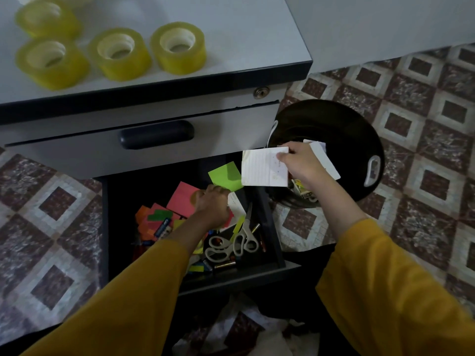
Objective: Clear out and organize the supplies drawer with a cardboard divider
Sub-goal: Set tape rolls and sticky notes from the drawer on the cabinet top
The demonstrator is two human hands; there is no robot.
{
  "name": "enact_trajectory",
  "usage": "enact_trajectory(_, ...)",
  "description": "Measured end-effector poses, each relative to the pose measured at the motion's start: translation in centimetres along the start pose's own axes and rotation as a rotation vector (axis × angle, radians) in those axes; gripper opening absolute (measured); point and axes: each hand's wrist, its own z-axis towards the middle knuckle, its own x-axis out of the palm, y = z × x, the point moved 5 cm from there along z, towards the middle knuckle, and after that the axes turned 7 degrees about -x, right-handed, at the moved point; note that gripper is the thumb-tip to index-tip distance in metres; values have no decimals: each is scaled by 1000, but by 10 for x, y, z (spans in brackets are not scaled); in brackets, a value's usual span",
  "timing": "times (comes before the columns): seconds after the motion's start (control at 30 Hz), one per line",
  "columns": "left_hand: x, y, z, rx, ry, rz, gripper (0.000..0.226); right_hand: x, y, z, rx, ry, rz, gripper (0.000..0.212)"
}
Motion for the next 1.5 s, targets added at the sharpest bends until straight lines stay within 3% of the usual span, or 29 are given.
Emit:
enact_trajectory(0.33, 19, 3, 3, -10, 112, -153, 29, 2, 2, 0, 13, -1, -17, 24)
enact_trajectory(0.6, 15, 3, -7, -7, 86, -292, 31, 7, 4, -7, 67, 37, 80, 24)
enact_trajectory(0.8, -7, 6, -15, -77, -20, -346, 24, 9, 4, -16, 124, 83, 187, 20)
enact_trajectory(0.97, -33, 22, -34, -73, -123, -610, 18, 13, 5, -26, 143, 98, 226, 28)
enact_trajectory(1.13, -45, 55, -59, -218, -272, -948, 9, 7, 9, -41, 131, 24, 322, 19)
enact_trajectory(1.3, -34, 73, -79, -355, -181, -1412, 9, -2, 10, -52, 115, -30, 331, 23)
enact_trajectory(1.5, -36, 81, -91, -328, -225, -1483, 8, 1, 13, -62, 109, -19, 314, 21)
